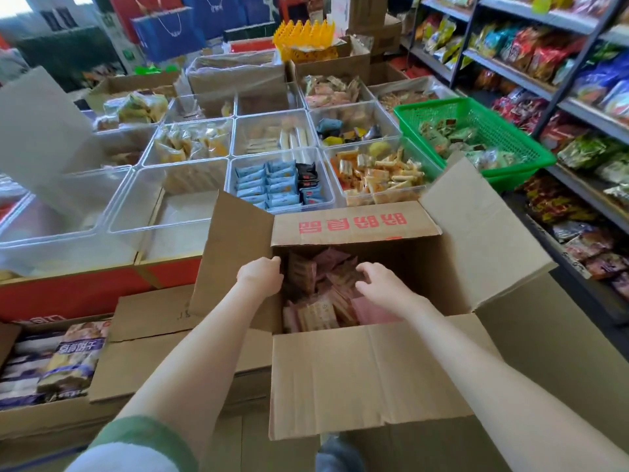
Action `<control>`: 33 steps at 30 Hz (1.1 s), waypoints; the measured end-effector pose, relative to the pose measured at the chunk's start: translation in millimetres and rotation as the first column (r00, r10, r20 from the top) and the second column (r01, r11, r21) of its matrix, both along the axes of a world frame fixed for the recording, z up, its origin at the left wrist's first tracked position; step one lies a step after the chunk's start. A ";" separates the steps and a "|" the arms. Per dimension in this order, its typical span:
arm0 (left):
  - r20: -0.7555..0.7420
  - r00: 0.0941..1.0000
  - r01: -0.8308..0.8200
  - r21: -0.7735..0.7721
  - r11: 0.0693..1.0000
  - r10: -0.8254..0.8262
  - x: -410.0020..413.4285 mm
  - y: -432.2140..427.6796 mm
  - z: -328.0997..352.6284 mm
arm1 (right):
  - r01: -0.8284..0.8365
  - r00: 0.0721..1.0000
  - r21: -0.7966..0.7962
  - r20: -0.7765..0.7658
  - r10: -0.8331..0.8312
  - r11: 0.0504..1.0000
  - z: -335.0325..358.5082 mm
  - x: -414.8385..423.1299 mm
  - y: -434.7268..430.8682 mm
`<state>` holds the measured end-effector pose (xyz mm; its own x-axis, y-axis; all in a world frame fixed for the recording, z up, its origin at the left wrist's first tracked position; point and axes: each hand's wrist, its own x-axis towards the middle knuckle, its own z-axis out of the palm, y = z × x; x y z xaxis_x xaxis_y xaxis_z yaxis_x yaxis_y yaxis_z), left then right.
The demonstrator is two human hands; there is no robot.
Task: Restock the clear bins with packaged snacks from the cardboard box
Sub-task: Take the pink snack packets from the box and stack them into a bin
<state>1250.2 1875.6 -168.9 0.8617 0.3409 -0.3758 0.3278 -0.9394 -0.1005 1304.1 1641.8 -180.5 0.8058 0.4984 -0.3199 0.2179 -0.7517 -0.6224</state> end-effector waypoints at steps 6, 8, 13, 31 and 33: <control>0.086 0.991 0.109 -0.062 0.992 -0.104 40.4 38.5 -11.6 | -0.044 0.993 -0.069 -0.113 0.036 0.997 -9.9 65.9 50.3; 0.214 0.972 0.134 -0.159 0.978 -0.099 54.7 51.5 -12.9 | -0.017 0.998 -0.046 -0.060 0.014 0.999 -9.8 82.2 66.5; 0.467 0.879 0.198 -0.164 0.966 -0.100 111.2 77.8 -19.5 | 0.013 0.947 0.011 0.322 -0.016 1.000 -2.1 135.5 104.7; 0.517 0.836 0.266 -0.092 0.960 -0.183 118.8 92.0 -67.3 | -0.173 0.904 -0.183 -0.420 0.082 0.968 -100.4 84.5 111.4; 0.506 0.845 0.248 -0.086 0.965 -0.172 111.7 82.9 -65.2 | -0.209 0.900 -0.185 -0.421 0.115 0.960 -95.5 79.4 108.5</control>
<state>1362.0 1958.5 -234.1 0.9907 0.1064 0.0846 0.0917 -0.9827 0.1610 1383.5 1750.3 -276.0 0.4982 0.4899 -0.7154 0.1150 -0.8552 -0.5054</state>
